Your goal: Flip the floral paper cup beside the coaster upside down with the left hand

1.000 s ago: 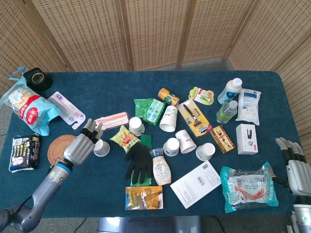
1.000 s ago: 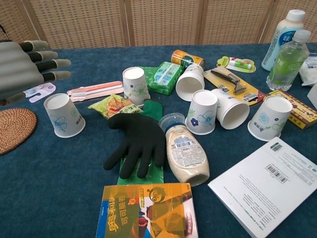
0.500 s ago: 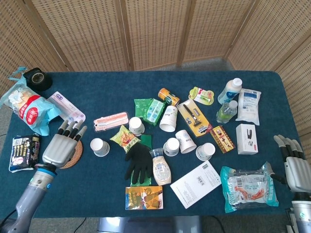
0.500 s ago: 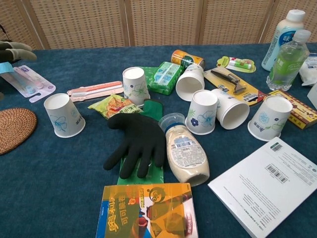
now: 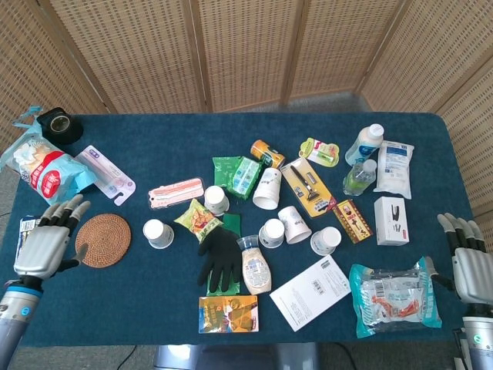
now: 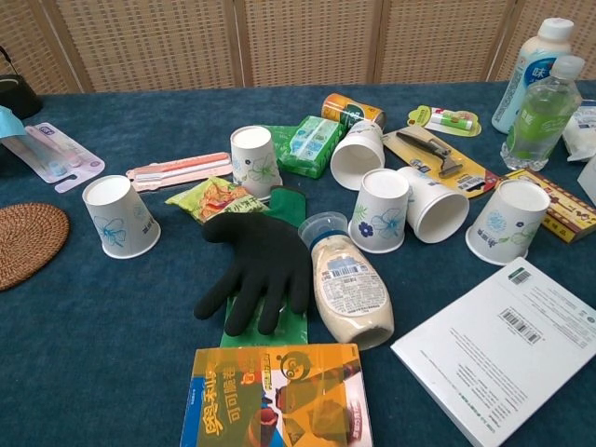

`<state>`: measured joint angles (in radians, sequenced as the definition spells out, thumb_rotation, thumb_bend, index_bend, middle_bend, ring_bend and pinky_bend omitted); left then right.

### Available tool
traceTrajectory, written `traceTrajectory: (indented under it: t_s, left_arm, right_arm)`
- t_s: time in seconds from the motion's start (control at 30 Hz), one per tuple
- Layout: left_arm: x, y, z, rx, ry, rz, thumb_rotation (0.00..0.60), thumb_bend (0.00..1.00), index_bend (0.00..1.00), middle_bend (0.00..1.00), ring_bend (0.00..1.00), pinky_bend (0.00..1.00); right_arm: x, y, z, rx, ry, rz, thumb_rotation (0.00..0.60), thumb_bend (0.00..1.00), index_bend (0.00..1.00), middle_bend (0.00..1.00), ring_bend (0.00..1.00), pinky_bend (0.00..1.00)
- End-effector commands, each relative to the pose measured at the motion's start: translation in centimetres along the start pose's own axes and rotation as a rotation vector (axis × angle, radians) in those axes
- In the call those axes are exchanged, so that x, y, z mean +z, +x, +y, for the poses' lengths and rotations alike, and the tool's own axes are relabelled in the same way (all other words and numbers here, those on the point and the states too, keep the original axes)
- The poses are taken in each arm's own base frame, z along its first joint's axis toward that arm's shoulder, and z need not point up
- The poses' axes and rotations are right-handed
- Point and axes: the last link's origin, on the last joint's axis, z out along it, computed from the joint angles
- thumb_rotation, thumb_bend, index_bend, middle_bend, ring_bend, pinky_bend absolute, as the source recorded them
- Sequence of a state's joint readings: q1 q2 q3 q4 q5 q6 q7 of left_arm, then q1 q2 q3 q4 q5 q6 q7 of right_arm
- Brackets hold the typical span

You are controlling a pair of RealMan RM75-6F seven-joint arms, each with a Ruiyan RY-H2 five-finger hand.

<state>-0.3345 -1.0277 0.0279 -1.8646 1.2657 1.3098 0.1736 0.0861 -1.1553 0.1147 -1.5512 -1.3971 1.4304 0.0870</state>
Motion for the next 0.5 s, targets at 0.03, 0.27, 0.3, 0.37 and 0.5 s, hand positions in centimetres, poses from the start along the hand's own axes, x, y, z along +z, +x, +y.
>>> traceTrajectory:
  t_s: [0.03,0.27,0.3,0.37,0.5]
  left_arm:
    - [-0.52,0.05,-1.36,-0.022,0.019,0.018,0.6,0.48,0.0,0.0,0.0,0.0]
    - [-0.42,-0.17,-1.82,-0.045,0.018,0.033,0.6,0.48,0.0,0.0,0.0,0.0]
    - [-0.36,-0.17,-1.82,-0.047,0.017,0.036,0.6,0.48,0.0,0.0,0.0,0.0]
    - [-0.24,-0.23,-1.85,-0.051,0.017,0.04,0.6,0.48,0.0,0.0,0.0,0.0]
    - [0.05,-0.44,-1.92,-0.054,0.019,0.037,0.6,0.48,0.0,0.0,0.0,0.0]
  right_arm:
    - [0.06,-0.06,-0.1,-0.003,0.001,-0.005,0.581,0.45,0.0,0.0,0.0,0.0]
    - [0.24,-0.02,-0.56,-0.004,0.009,-0.003,0.579,0.45,0.0,0.0,0.0,0.0]
    - [0.25,-0.01,-0.59,-0.004,0.009,-0.002,0.578,0.45,0.0,0.0,0.0,0.0]
    - [0.25,-0.03,-0.63,-0.006,0.008,-0.002,0.579,0.45,0.0,0.0,0.0,0.0]
    - [0.29,-0.14,-0.72,-0.007,0.002,-0.008,0.58,0.45,0.0,0.0,0.0,0.0]
